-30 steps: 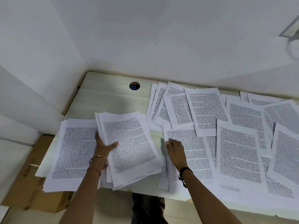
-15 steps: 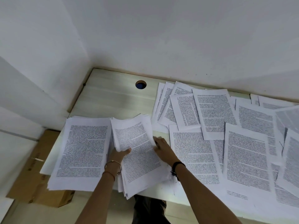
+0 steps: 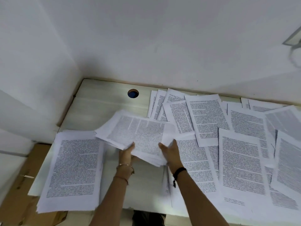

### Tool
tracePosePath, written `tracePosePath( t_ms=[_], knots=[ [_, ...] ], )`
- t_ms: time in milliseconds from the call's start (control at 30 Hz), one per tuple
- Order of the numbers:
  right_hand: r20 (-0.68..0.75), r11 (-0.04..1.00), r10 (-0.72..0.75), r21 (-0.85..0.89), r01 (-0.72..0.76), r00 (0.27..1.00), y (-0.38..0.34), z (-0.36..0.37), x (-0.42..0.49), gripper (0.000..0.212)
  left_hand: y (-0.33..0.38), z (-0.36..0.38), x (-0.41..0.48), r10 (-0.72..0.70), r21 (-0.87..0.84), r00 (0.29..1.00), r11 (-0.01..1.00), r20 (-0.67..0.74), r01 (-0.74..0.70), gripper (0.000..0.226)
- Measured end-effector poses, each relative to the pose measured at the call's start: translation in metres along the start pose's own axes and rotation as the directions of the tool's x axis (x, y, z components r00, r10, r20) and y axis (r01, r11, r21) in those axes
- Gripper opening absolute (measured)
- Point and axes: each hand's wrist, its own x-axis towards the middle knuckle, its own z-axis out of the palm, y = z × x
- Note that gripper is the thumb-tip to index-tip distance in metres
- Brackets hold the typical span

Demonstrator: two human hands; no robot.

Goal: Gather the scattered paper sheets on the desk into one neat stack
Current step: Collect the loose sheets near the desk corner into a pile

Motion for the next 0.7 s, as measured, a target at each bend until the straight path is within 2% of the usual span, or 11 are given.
tracePosePath(
  t_ms=[33, 100, 167, 233, 300, 433, 467, 500, 567, 633, 700],
  knots=[
    [0.005, 0.999, -0.010, -0.053, 0.010, 1.000, 0.001, -0.015, 0.006, 0.045, 0.003, -0.003, 0.003, -0.001, -0.016, 1.000, 1.000, -0.015, 0.001, 0.039],
    [0.090, 0.990, 0.002, -0.143, 0.010, 0.996, 0.006, -0.051, 0.016, 0.056, 0.015, -0.024, 0.021, 0.040, 0.022, 0.997, 0.999, -0.061, -0.038, 0.039],
    [0.109, 0.987, 0.059, -0.157, -0.041, 0.992, 0.009, -0.080, 0.016, 0.067, 0.024, -0.041, 0.041, 0.027, 0.270, 0.999, 0.963, -0.035, -0.016, 0.029],
    [-0.018, 0.984, 0.087, -0.154, -0.089, 0.996, 0.011, -0.091, 0.011, 0.062, 0.030, -0.039, 0.045, -0.099, 0.553, 0.995, 0.829, 0.006, 0.080, 0.034],
    [-0.167, 0.982, 0.136, -0.111, -0.155, 0.977, 0.021, -0.084, 0.007, 0.060, 0.024, -0.032, 0.039, -0.153, 0.705, 0.984, 0.708, 0.091, 0.045, 0.040],
    [-0.114, 0.977, 0.148, -0.134, -0.163, 0.982, 0.038, -0.064, -0.001, 0.059, 0.019, -0.026, 0.033, -0.160, 0.822, 0.967, 0.564, 0.201, -0.078, 0.052],
    [-0.142, 0.979, 0.163, -0.100, -0.178, 0.976, 0.039, -0.061, 0.000, 0.050, 0.020, -0.028, 0.034, -0.164, 0.810, 0.970, 0.584, 0.182, -0.053, 0.056],
    [-0.181, 0.979, 0.183, -0.059, -0.197, 0.966, 0.039, -0.059, 0.001, 0.040, 0.021, -0.030, 0.034, -0.170, 0.753, 0.970, 0.658, 0.177, -0.022, 0.054],
    [-0.182, 0.968, 0.252, 0.054, -0.246, 0.951, 0.037, -0.055, 0.000, 0.017, 0.017, -0.031, 0.031, -0.157, 0.496, 0.978, 0.865, 0.134, 0.071, 0.038],
    [0.018, 0.946, 0.293, 0.143, -0.292, 0.956, 0.035, -0.048, -0.005, 0.011, 0.009, -0.030, 0.025, -0.106, 0.270, 0.984, 0.961, 0.141, 0.065, 0.023],
    [0.306, 0.932, 0.311, 0.087, -0.352, 0.900, 0.029, -0.039, -0.019, 0.002, 0.001, -0.029, 0.021, -0.031, 0.265, 0.986, 0.964, 0.162, -0.013, 0.032]
  ],
)
